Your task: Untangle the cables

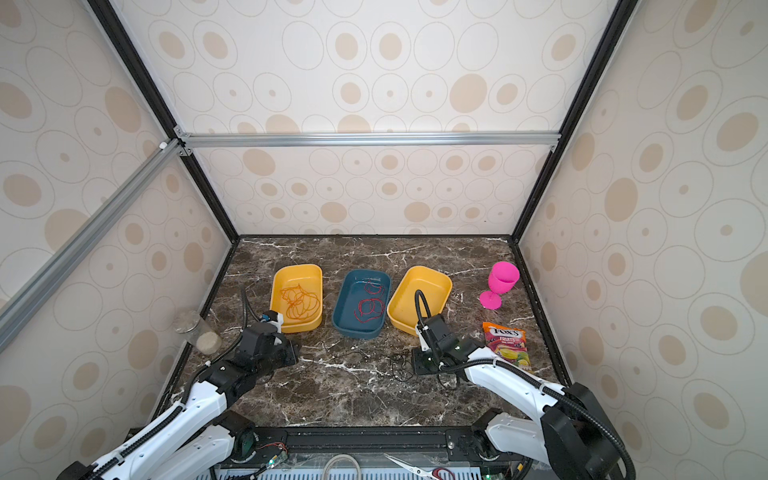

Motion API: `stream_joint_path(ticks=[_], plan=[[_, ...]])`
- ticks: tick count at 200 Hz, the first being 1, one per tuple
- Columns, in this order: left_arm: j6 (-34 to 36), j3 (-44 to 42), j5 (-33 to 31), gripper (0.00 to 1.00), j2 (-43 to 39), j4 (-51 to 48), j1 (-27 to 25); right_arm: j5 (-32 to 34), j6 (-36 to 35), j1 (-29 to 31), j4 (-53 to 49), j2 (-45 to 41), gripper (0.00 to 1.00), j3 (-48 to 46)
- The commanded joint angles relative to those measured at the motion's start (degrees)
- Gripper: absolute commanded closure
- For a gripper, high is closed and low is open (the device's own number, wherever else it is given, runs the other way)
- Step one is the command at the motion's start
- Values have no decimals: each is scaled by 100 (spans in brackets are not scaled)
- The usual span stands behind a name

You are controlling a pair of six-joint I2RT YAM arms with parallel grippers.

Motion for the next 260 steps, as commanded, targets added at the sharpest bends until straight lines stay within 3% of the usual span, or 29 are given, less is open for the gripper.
stream_joint_path(ticks=[1, 22, 55, 97, 119, 174, 231, 260], plan=[[-18, 419, -374, 66, 63, -153, -45, 286, -15, 85, -47, 66, 85, 181], [129, 668, -397, 53, 134, -288, -63, 334, 1, 103, -9, -58, 79, 153], [120, 835, 90, 50, 94, 160, -230, 369, 36, 103, 53, -166, 78, 128], [-491, 800, 495, 46, 891, 1412, -1490, 409, -29, 96, 66, -104, 77, 198], [-655, 685, 448, 44, 1424, 2275, -2131, 398, -55, 96, 100, -92, 78, 184], [-1497, 922, -11, 41, 2907, 3489, -2888, 373, -109, 102, 157, -128, 77, 122], [-2020, 1378, 21, 38, 4182, 4206, -3254, 322, -139, 103, 227, -174, 77, 26], [-2215, 1616, -229, 38, 4569, 4088, -3327, 323, -161, 99, 212, -225, 77, -11]])
